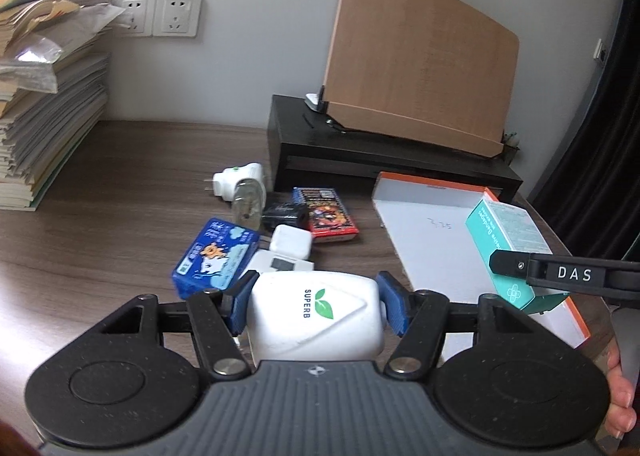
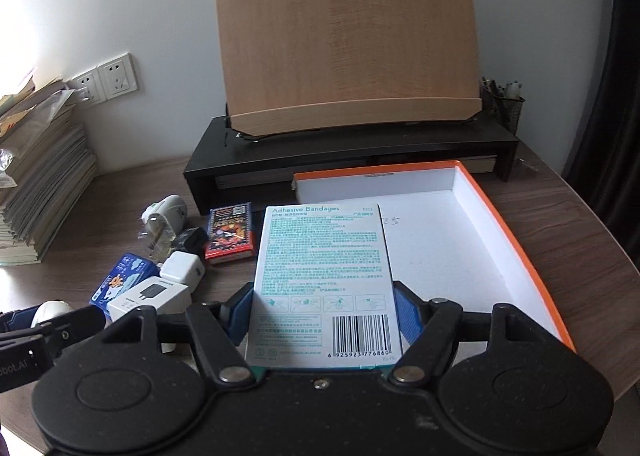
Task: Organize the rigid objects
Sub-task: 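Carry the white device and teal bandage box over the orange-rimmed white box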
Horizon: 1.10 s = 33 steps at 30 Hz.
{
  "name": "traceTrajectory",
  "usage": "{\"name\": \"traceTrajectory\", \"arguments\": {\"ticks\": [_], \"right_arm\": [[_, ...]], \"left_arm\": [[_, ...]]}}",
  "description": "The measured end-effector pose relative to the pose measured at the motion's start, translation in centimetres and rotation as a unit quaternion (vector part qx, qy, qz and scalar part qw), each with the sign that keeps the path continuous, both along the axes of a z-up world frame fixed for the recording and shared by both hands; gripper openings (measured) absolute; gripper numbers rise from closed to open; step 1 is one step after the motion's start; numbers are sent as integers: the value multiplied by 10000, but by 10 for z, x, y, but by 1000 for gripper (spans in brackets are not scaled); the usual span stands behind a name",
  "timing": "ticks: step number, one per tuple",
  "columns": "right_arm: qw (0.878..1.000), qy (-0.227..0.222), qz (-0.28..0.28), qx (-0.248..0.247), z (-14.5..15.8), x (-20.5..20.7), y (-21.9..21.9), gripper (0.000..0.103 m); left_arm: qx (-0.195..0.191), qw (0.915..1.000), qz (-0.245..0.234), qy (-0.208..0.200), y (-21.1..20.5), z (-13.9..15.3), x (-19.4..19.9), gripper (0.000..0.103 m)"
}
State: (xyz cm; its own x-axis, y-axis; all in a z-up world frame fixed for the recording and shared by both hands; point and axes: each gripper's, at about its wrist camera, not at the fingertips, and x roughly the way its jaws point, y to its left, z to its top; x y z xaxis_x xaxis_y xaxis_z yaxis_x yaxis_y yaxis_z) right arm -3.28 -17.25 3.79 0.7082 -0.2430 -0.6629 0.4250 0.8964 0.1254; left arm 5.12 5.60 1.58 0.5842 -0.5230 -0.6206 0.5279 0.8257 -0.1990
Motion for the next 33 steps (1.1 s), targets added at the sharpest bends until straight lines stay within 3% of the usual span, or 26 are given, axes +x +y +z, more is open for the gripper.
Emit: {"name": "traceTrajectory", "arguments": {"ticks": [12,33], "right_arm": [[9994,-59,-222,-254,9,-19,-70,84],[9989,128,432,-153,-22,36,-171,84]], "left_arm": [[-86,9988,-477,-93,-87,13,-6,64],[171,9998,-48,60,-193,0,19,64]]}}
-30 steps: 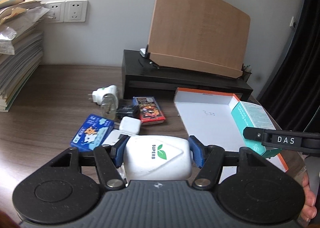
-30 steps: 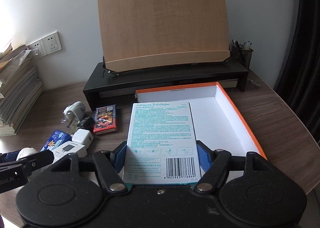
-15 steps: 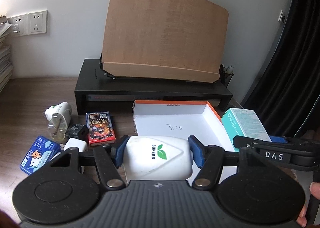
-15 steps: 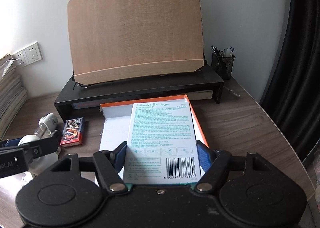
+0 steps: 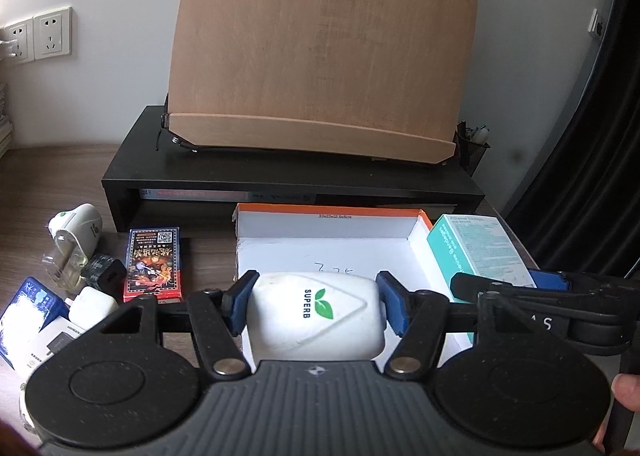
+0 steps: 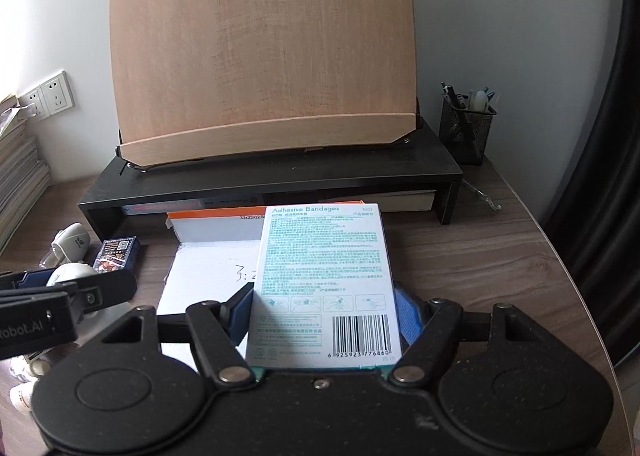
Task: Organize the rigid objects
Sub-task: 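Carry the white device and teal bandage box over the orange-rimmed white box, then lower both held items into the white box and open both grippers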
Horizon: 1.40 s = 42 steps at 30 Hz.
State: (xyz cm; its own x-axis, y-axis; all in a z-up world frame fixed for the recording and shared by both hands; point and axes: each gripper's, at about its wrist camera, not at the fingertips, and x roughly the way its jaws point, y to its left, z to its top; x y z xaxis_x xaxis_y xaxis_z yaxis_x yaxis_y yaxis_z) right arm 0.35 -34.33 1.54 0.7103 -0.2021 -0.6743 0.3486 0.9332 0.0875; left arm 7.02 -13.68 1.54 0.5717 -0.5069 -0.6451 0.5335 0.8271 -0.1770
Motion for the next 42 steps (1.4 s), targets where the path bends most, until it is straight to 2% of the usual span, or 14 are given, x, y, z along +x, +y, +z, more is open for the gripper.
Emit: {"name": "traceTrajectory", "arguments": {"ticks": [12,42], "right_arm": [[9995,113,272,79,-18,29,-10,84],[9984,523,210,66,-38,68,-18,84]], "left_arm": [[195,9995,247,58,-19,-12,18,64],[281,9990,205,286,-42,-28,56,64]]}}
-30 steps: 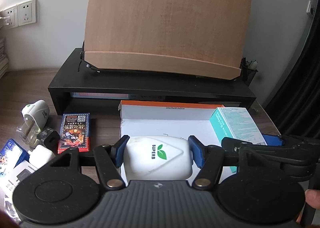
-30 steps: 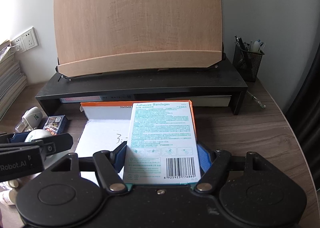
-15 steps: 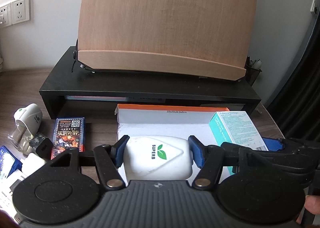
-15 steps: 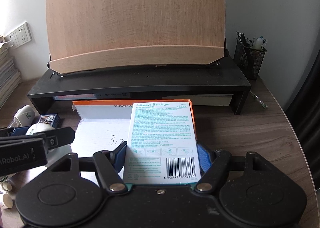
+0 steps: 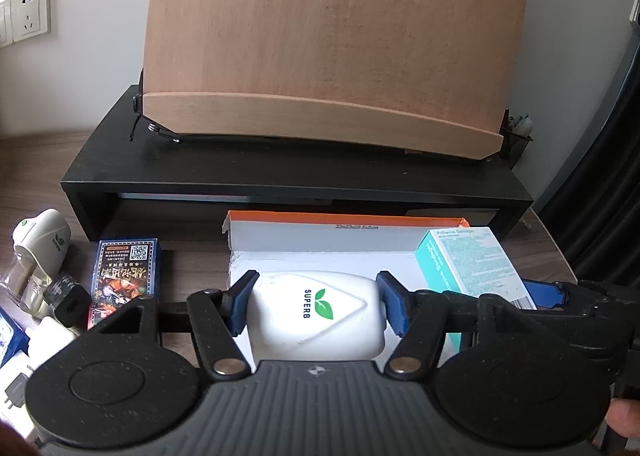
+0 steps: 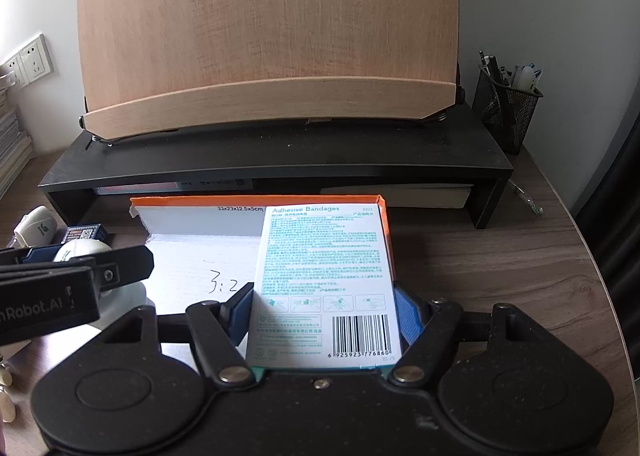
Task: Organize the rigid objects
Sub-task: 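Lower both held items into the white box and open both grippers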
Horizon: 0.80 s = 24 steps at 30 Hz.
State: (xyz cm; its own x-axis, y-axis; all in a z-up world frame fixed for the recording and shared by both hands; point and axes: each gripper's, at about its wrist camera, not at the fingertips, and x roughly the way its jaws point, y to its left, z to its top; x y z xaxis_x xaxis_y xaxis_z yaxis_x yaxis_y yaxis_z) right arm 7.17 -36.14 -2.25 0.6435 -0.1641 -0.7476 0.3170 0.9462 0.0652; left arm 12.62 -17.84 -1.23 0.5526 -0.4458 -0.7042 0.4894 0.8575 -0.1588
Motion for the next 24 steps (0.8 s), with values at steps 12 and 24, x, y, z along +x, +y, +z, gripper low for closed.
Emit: {"name": "traceTrajectory", "arguments": {"ticks": [12,24], "right_arm": [[9999,115,96,67,-14,16,-1,84],[9998,-172,55,-45,-5,2,-1,87]], "left_arm": [[166,9998,53,80,-7,-8,16,64],[251,9994,-141,197,-22,-17,25,64]]}}
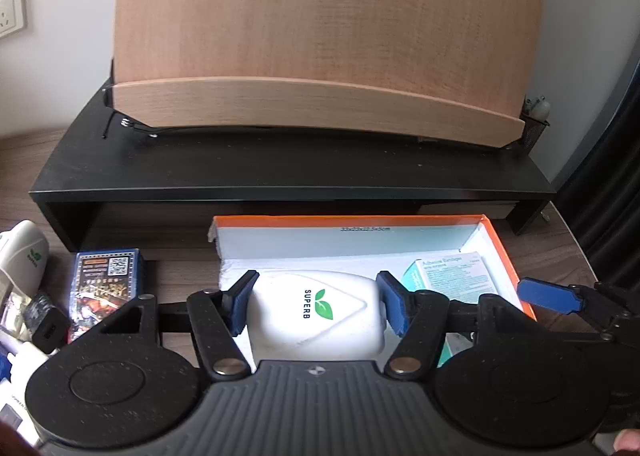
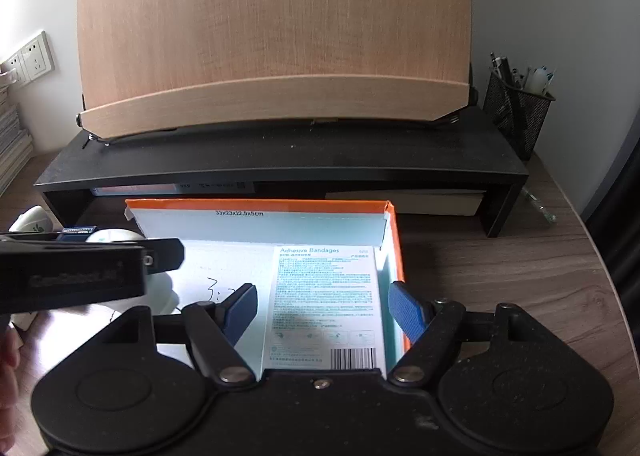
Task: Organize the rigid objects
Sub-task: 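Lower both held items into the white box and open both grippers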
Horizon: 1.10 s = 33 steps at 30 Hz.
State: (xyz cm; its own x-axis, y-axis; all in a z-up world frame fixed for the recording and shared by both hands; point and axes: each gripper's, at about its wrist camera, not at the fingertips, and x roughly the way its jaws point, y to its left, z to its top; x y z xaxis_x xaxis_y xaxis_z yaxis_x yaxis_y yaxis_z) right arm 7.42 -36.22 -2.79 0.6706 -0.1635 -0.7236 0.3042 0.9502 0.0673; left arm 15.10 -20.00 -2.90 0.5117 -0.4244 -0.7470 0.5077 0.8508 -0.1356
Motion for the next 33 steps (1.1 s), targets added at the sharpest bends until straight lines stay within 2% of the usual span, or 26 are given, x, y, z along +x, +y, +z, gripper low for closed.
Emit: {"name": "traceTrajectory", "arguments": {"ticks": [5,9,15,21,33], "right_arm": [[9999,-94,-85,18,8,-12,3,88],[9998,-162,-136,5,15,-22,8,88],[9991,-336,-237,-56,29,-38,22,88],[9990,-421,-169,-25,40,-50,50,88],[9992,-327,44,214,48,-70,126,90]], "left_arm": [[-6,9997,-207,163,-14,-4,5,63],[4,9997,-247,53,-20,2,5,82],[-252,9994,-162,-176,-4,24,-2,87],[-279,9991,-41,-321,31,42,-23,89],[173,9984,513,-132,122,49,-65,100]]}}
